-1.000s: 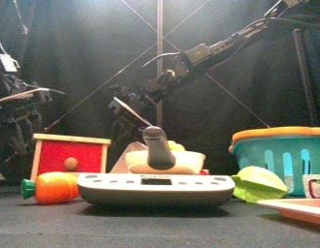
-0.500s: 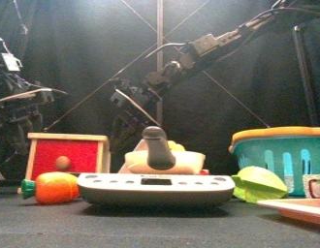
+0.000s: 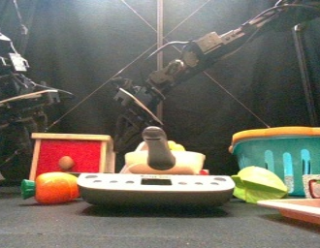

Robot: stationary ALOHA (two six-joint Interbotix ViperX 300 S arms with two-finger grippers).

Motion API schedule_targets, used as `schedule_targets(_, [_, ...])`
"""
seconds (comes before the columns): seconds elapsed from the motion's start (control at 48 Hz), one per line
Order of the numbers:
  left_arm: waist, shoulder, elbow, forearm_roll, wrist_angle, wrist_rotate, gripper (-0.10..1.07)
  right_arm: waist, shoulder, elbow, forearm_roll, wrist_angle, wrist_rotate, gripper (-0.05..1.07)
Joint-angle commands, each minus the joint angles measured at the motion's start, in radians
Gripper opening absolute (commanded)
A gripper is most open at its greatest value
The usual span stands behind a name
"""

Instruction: Straighten drawer

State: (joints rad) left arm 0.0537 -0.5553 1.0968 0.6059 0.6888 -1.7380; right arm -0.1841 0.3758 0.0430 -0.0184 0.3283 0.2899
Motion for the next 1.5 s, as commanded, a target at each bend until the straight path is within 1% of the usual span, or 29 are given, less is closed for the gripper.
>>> schedule_targets(0.0, [-0.037, 0.012, -0.049, 0.005, -0.066, -0.002, 0.71, 0.069, -0.064, -0.031, 0.011, -0.046, 0.002, 0.41])
schedule_targets(0.167, [-0.029, 0.012, -0.041, 0.015, -0.06, 0.002, 0.71, 0.057, -0.055, -0.04, 0.011, -0.067, 0.002, 0.41])
schedule_targets(0.479, [0.046, 0.005, -0.023, 0.057, -0.055, 0.006, 0.71, 0.043, -0.017, -0.08, 0.003, -0.074, -0.002, 0.41])
schedule_targets(0.625, [0.061, -0.021, -0.017, 0.078, -0.051, 0.009, 0.71, 0.032, -0.017, -0.081, 0.002, -0.064, 0.0, 0.41])
schedule_targets(0.75, [0.063, -0.075, -0.014, 0.092, -0.008, 0.009, 0.71, 0.029, -0.032, -0.061, 0.0, -0.041, 0.0, 0.41])
schedule_targets(0.854, [0.055, -0.14, -0.011, 0.095, 0.035, 0.009, 0.71, 0.029, -0.052, -0.048, -0.002, -0.041, -0.002, 0.41])
schedule_targets(0.958, [0.043, -0.181, -0.008, 0.101, 0.046, 0.009, 0.71, 0.029, -0.074, -0.035, -0.009, -0.043, -0.002, 0.41])
schedule_targets(1.167, [0.021, -0.189, 0.005, 0.11, 0.044, 0.006, 0.71, 0.031, -0.104, -0.011, -0.011, -0.043, -0.002, 0.41])
schedule_targets(1.375, [0.02, -0.189, 0.028, 0.086, 0.038, 0.0, 0.71, 0.029, -0.1, -0.008, -0.011, -0.058, -0.002, 0.41])
schedule_targets(1.479, [0.02, -0.189, 0.028, 0.083, 0.034, 0.0, 0.71, 0.014, -0.095, -0.011, -0.009, -0.074, 0.0, 0.41])
